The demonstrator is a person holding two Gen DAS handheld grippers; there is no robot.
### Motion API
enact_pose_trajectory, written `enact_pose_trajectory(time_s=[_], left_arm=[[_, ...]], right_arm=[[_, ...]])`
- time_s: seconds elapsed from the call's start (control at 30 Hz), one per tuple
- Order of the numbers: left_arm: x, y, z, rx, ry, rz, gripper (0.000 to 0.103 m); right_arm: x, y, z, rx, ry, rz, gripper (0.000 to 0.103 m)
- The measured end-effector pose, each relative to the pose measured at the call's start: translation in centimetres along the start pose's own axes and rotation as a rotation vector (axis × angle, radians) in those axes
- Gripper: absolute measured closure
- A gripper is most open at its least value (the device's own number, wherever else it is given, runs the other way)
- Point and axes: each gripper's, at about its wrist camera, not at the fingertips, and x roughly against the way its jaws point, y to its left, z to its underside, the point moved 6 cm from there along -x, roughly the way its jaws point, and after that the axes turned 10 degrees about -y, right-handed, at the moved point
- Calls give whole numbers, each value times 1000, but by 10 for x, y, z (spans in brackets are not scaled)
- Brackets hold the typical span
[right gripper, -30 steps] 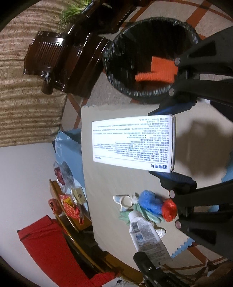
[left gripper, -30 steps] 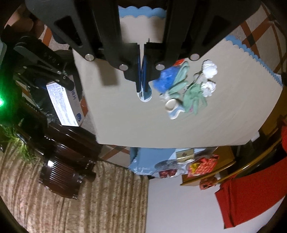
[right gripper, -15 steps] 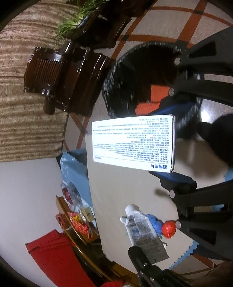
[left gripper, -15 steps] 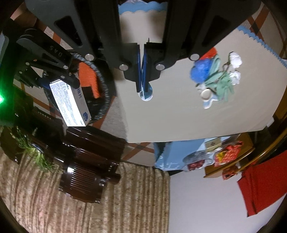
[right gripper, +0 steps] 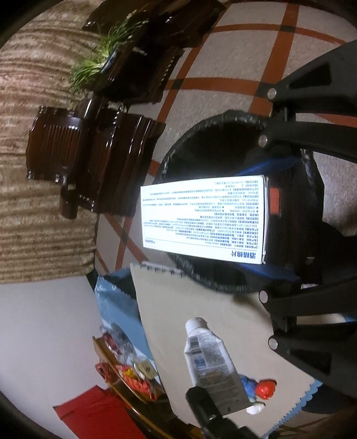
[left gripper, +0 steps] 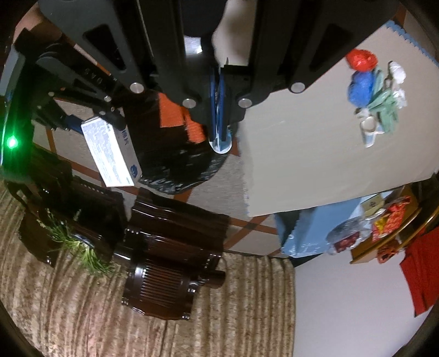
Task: Collect trash
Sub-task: 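Carry the blue tube and white box over the bin and release both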
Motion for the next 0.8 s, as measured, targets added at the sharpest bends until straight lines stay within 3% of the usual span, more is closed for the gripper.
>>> enact_pose_trajectory(time_s=[0.37,0.47,0.5,0.67,0.8], left_arm=[[-83,-60,-3,-31,66,103,101],[-109,-65,9,-34,109,126,101],[-120,-66,16,-36,136,140,101],[-137,-48,37,-43,184,103,98],[-126,-29,41,-46,177,67,73]], right_arm=[[-71,-50,20,-54,96,7,47],[-92,-50,29,-35,130,-5,42],[-97,-50,33,-32,143,-1,36],[-97,-64,53,-99,169,12,35],[-75,-69,61,-121,157,25,35]])
